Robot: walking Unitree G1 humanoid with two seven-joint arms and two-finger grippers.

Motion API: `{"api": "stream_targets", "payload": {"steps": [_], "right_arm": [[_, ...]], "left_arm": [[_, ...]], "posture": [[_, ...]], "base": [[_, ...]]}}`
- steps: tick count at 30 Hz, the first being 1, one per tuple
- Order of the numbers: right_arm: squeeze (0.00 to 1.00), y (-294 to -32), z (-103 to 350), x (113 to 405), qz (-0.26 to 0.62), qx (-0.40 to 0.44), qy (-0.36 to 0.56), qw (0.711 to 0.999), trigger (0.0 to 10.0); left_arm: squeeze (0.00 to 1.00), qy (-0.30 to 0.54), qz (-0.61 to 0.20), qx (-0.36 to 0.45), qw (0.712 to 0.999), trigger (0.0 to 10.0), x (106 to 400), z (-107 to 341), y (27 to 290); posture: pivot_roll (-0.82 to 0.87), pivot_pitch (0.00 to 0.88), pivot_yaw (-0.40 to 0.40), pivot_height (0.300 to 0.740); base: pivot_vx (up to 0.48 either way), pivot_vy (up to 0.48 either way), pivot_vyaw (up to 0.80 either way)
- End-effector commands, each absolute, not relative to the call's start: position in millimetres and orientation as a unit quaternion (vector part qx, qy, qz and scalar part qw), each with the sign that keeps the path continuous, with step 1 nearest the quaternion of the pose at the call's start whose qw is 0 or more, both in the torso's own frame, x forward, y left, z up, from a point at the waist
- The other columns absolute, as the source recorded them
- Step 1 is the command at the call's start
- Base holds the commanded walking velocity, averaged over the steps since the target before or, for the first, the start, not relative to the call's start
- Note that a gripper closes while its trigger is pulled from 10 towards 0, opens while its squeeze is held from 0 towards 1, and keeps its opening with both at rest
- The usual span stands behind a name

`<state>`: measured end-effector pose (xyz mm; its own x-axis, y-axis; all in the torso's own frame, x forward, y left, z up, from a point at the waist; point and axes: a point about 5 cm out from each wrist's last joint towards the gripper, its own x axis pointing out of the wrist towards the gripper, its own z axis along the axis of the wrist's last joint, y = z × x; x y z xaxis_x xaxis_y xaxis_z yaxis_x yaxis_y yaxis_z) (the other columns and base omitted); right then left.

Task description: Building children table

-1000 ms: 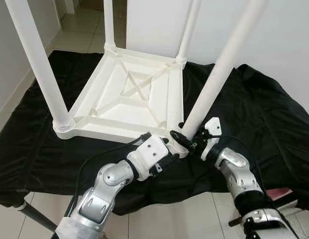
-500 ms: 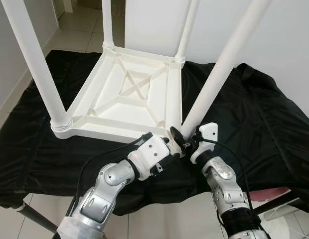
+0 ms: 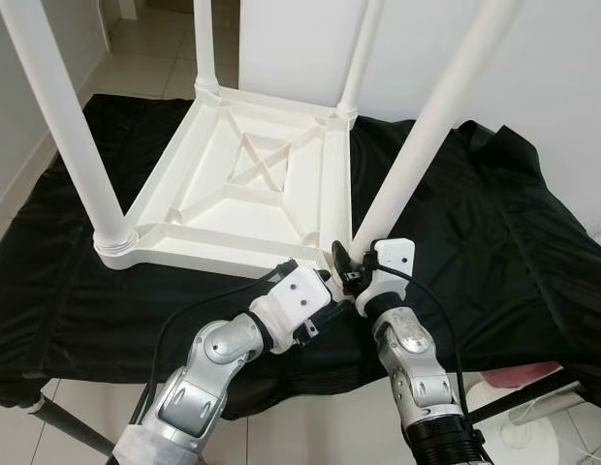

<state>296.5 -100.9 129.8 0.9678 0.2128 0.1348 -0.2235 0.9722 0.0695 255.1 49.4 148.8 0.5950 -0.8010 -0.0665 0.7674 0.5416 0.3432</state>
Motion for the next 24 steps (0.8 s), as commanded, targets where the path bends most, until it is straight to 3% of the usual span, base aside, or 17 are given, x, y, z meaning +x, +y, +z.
{"api": "stream_targets", "payload": {"steps": [1,2,3,4,5,12,13,14,15,24], "right_arm": [[0.0,-104,117,294,0.102,0.038,-0.029,0.994,10.0],[0.0,-104,117,294,0.102,0.038,-0.029,0.994,10.0],[0.49,-106,118,294,0.098,0.036,-0.028,0.994,10.0],[0.49,-107,119,294,0.098,0.034,-0.029,0.994,10.0],[1.0,-107,119,294,0.104,0.032,-0.03,0.994,10.0],[1.0,-111,123,295,0.118,0.025,-0.035,0.992,10.0],[0.87,-115,123,295,0.138,0.028,-0.031,0.99,10.0],[0.87,-118,124,294,0.159,0.028,-0.03,0.986,10.0],[0.0,-122,125,292,0.189,0.021,-0.033,0.981,10.0],[0.0,-141,126,290,0.27,-0.03,-0.033,0.962,10.0]], "left_arm": [[0.0,-0.057,-0.425,0.171,0.887,10.0,257,150,49],[0.0,-0.057,-0.425,0.171,0.887,10.0,257,150,49],[0.0,-0.057,-0.422,0.172,0.888,10.0,258,150,50],[0.0,-0.057,-0.421,0.171,0.889,10.0,258,150,49],[0.0,-0.057,-0.421,0.171,0.889,10.0,258,150,49],[0.0,-0.056,-0.423,0.169,0.888,10.0,257,149,48],[0.0,-0.056,-0.423,0.169,0.888,10.0,257,149,47],[0.0,-0.056,-0.424,0.169,0.888,10.0,257,149,47],[0.0,-0.055,-0.424,0.169,0.888,10.0,257,149,48],[0.0,-0.052,-0.428,0.173,0.886,10.0,255,146,50]], "posture": [[0.06,0.086,-0.129,0.74],[0.06,0.086,-0.129,0.74],[0.05,0.088,-0.132,0.74],[0.05,0.088,-0.132,0.74],[0.05,0.088,-0.134,0.74],[0.05,0.089,-0.135,0.74],[0.05,0.089,-0.138,0.74],[0.05,0.089,-0.138,0.74],[0.05,0.088,-0.138,0.74],[0.05,0.082,-0.136,0.74]], "base": [[0.0,0.0,0.0],[0.0,0.0,0.0],[0.0,0.0,0.0],[0.0,0.0,0.0],[0.0,0.0,0.0],[0.0,0.0,0.0],[0.0,0.0,0.0],[0.0,0.0,0.0],[0.0,0.0,0.0],[0.0,0.0,0.0]]}}
